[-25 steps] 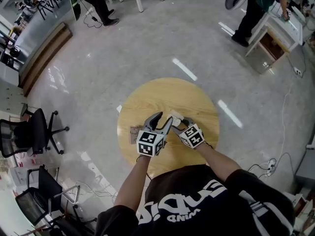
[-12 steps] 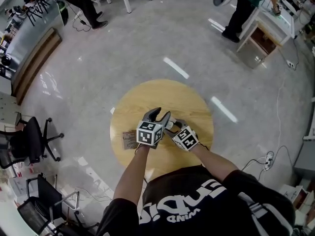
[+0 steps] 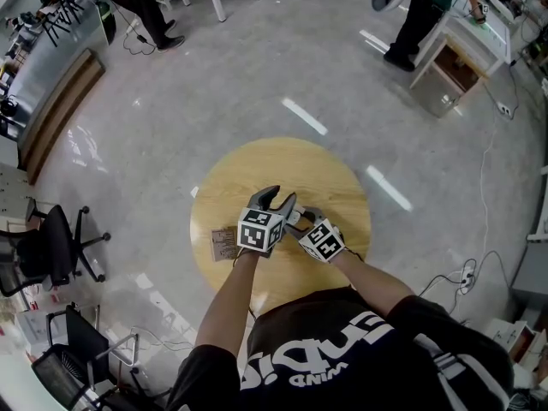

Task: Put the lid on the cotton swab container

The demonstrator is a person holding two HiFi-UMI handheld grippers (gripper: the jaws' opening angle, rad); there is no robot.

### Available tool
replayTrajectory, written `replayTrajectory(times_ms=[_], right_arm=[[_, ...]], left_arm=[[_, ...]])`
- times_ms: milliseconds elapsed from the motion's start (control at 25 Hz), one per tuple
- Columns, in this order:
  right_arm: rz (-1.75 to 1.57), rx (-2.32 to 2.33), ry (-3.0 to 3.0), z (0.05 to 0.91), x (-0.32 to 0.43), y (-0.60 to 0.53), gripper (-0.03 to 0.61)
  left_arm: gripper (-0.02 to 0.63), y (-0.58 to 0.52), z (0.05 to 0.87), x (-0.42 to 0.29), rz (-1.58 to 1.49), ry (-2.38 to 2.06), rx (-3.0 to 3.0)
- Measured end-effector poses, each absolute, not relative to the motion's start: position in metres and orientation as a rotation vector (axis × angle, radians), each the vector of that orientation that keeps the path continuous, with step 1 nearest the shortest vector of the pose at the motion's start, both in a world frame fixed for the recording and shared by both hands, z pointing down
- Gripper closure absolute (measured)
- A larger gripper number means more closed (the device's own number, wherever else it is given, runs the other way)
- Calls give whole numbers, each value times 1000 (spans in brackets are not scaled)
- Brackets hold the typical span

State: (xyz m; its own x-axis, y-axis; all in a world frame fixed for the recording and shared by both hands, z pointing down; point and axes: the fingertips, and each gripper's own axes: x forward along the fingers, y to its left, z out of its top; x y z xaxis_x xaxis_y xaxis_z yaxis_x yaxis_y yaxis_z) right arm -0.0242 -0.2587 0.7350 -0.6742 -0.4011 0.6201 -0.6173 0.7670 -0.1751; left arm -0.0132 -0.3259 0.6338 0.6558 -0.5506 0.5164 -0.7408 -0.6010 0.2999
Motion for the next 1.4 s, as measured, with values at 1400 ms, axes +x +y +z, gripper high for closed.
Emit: replayTrajectory(times_ms=[1400], right_arm=[[493, 775, -2385, 735, -24, -256, 367]], left_arm=[[430, -275, 662, -50, 575, -1091, 2257]])
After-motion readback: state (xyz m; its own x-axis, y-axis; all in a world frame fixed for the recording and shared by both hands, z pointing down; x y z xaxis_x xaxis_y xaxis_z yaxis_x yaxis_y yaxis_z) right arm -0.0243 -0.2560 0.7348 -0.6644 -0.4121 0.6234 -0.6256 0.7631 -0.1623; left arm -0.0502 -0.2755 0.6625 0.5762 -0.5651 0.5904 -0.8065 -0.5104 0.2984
